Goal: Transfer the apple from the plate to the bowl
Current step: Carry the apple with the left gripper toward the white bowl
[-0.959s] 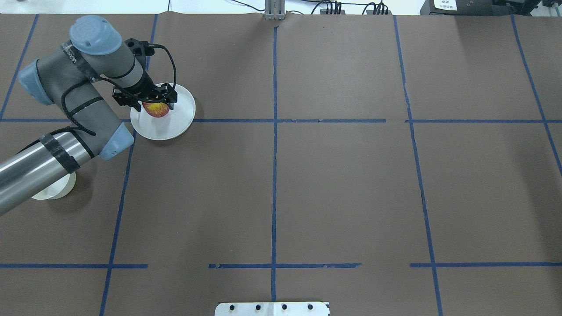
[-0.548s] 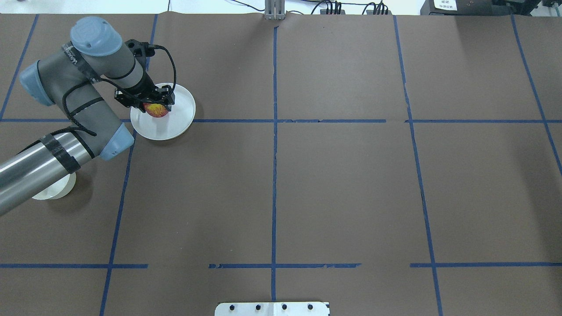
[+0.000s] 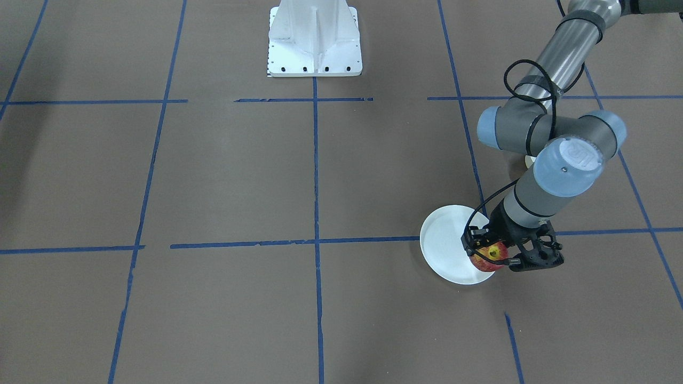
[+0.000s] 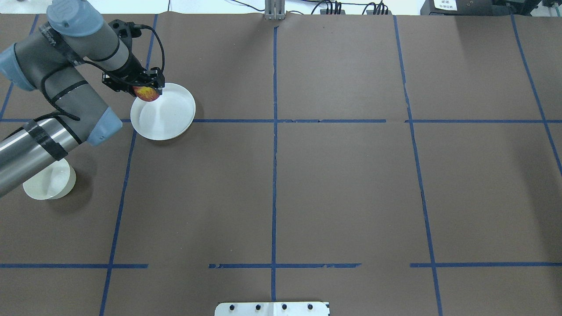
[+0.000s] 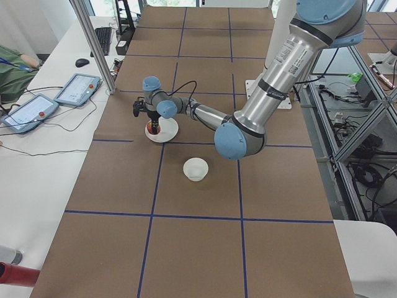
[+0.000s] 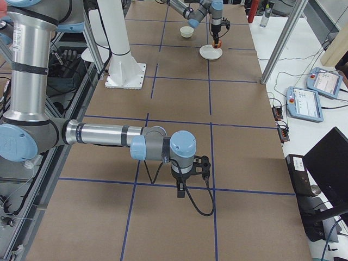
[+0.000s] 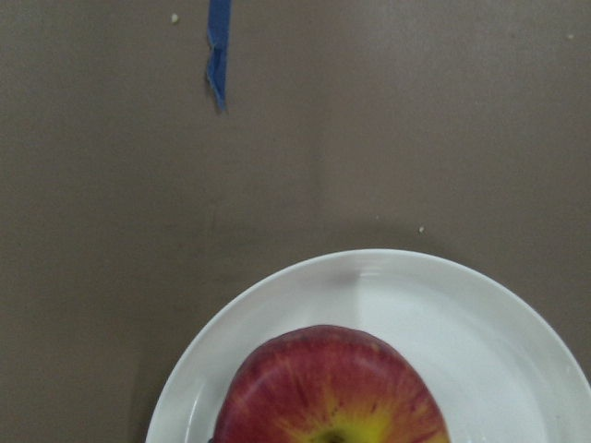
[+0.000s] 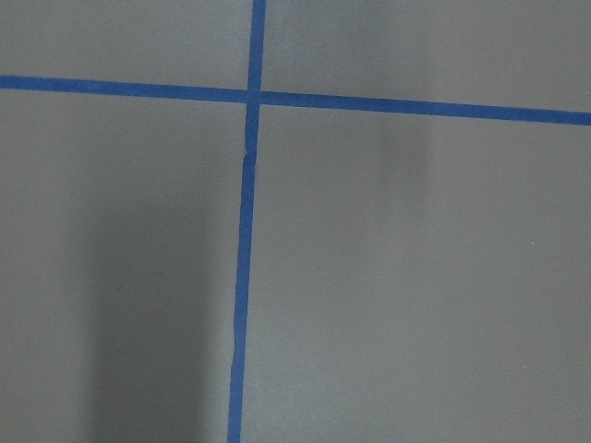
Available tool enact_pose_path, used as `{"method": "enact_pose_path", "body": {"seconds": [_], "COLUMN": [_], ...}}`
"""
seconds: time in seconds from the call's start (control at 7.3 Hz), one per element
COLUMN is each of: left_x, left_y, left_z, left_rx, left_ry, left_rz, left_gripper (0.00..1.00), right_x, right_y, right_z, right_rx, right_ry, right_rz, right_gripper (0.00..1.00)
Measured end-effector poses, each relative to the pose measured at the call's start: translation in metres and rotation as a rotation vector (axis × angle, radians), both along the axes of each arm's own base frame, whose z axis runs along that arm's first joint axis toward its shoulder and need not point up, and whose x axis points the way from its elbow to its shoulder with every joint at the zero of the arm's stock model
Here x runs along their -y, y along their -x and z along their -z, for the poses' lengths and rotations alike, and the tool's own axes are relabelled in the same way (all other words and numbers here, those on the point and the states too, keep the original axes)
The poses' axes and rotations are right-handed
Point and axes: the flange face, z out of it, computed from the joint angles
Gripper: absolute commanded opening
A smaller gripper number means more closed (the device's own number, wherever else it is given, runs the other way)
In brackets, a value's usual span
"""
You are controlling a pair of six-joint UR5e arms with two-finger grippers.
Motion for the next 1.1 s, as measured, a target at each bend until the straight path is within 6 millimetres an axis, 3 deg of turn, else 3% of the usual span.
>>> {"method": "enact_pose_path", "body": {"seconds": [0.27,0.55,0.82,1.1], "left_x": [-0.026,-0.075,-0.139,-0.191], "left_y": [0.053,0.116,0.166,0.197], "left_z": [0.002,-0.002,-0.04,-0.092], "left_rx": [-0.008,0.051,0.09,0.087], "left_ry": [-0.058,-0.118,-0.144,-0.15], "left_rz": [-0.035,-0.107,-0.154,-0.147], "left_gripper": [0.17,0.15,0.14,0.14], "right_x": [0.0,0.0,0.0,0.0], "right_y": [0.0,0.0,0.0,0.0], "right_z": [0.0,0.0,0.0,0.0], "right_rx": [0.0,0.0,0.0,0.0], "right_ry": [0.0,-0.001,0.0,0.0], "right_rz": [0.0,0.0,0.0,0.0], "right_gripper": [1.0,1.0,1.0,1.0]}}
